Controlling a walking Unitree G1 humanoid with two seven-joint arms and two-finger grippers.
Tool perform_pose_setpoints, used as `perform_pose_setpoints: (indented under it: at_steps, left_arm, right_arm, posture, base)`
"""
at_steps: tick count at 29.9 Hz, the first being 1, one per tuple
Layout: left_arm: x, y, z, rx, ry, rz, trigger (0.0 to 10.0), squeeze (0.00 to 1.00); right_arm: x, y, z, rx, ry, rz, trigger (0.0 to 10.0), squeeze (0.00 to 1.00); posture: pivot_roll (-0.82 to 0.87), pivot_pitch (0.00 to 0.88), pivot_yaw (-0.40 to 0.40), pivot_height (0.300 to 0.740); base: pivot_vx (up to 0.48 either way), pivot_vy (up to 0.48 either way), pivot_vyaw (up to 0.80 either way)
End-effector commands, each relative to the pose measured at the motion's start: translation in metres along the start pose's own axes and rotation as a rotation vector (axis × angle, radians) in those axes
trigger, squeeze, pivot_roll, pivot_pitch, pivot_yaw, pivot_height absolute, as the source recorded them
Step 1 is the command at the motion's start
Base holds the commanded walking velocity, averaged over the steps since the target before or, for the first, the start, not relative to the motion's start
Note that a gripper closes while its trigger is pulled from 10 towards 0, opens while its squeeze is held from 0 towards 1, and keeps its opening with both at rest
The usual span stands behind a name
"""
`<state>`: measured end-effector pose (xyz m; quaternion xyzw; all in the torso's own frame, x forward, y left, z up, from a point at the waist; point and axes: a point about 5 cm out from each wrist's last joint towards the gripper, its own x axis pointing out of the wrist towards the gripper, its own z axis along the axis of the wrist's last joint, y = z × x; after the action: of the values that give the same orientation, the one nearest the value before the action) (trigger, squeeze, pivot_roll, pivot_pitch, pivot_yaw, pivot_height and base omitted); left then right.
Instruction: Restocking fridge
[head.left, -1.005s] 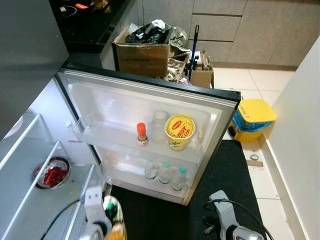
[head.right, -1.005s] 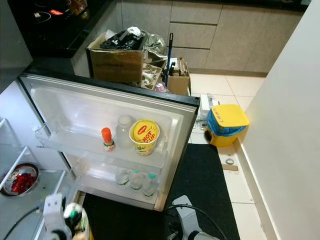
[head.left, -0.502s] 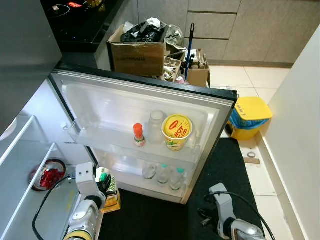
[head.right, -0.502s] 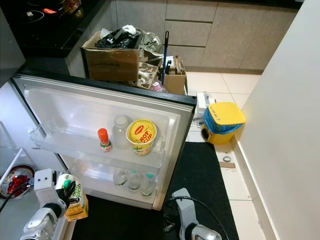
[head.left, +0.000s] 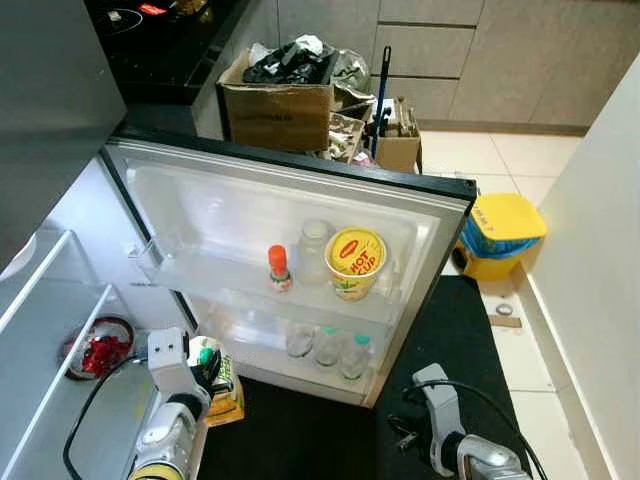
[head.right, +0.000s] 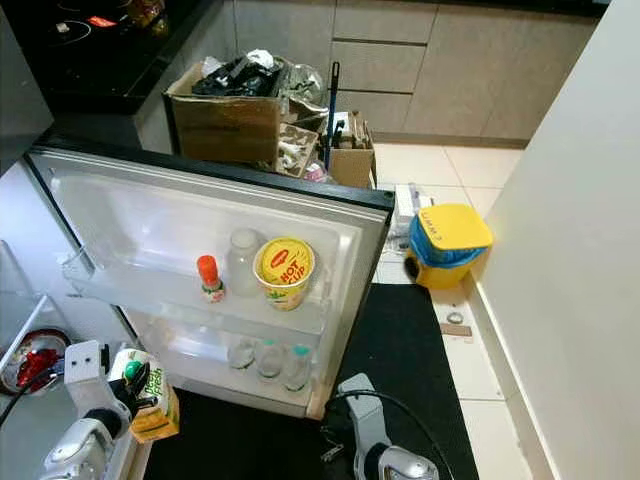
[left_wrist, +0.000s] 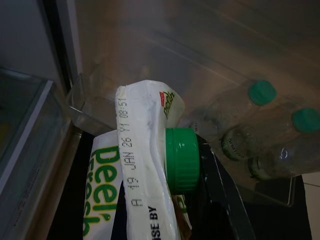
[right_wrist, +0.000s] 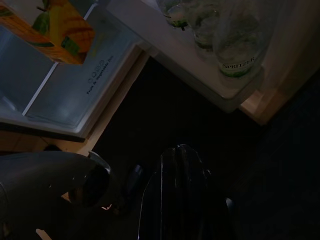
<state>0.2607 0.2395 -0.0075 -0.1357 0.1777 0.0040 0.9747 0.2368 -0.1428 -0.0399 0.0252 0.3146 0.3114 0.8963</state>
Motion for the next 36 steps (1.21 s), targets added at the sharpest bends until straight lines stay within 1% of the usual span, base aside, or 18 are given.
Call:
perform_pose_setpoints:
  at_steps: [1,7,14,19,20,27,30,33,36]
  left_arm:
    - [-0.003,-0.001,-0.008,-0.009,0.013,-0.005,10.0,0.0]
    - [-0.002,-0.004,-0.008,-0.027,0.003,-0.018,10.0,0.0]
    - [0.001,-0.008,-0.003,-0.041,-0.024,-0.041,10.0,0.0]
    - [0.003,-0.009,0.003,-0.044,-0.047,-0.05,10.0,0.0]
    - [0.005,-0.009,0.009,-0.045,-0.07,-0.052,10.0,0.0]
    - [0.008,-0.004,0.025,-0.05,-0.132,-0.045,10.0,0.0]
    - [0.009,-0.002,0.028,-0.05,-0.144,-0.042,10.0,0.0]
    - [0.01,0.004,0.041,-0.052,-0.19,-0.027,10.0,0.0]
    - [0.01,0.007,0.046,-0.052,-0.209,-0.022,10.0,0.0]
  right_arm:
    - [-0.001,0.0,-0.001,0.013,0.004,0.004,10.0,0.0]
    - [0.002,0.0,0.008,0.01,-0.027,0.025,10.0,0.0]
    - [0.004,-0.001,0.017,0.004,-0.055,0.039,10.0,0.0]
    - [0.005,0.0,0.022,-0.001,-0.073,0.051,10.0,0.0]
    - [0.006,0.001,0.026,-0.005,-0.087,0.064,10.0,0.0]
    - [0.008,0.002,0.033,-0.023,-0.109,0.092,10.0,0.0]
    - [0.008,0.003,0.034,-0.029,-0.112,0.1,10.0,0.0]
    - [0.01,0.005,0.039,-0.047,-0.12,0.123,10.0,0.0]
    - [0.01,0.006,0.041,-0.055,-0.122,0.133,10.0,0.0]
  posture:
    - [-0.07,0.125,-0.032,0.665]
    - [-0.07,0.131,-0.033,0.63]
    - [-0.07,0.133,-0.034,0.59]
    - [-0.07,0.133,-0.034,0.575]
    - [-0.07,0.135,-0.035,0.565]
    - [-0.07,0.134,-0.036,0.525]
    - [-0.07,0.134,-0.036,0.52]
    - [-0.07,0.131,-0.038,0.505]
    - [-0.07,0.131,-0.038,0.495]
  base:
    - [0.0,0.0,0.0]
    - [0.0,0.0,0.0]
    - [0.0,0.0,0.0]
    - [0.0,0.0,0.0]
    - [0.0,0.0,0.0]
    - [0.0,0.0,0.0]
    - [0.0,0.0,0.0]
    - [0.0,0.0,0.0]
    - [0.0,0.0,0.0]
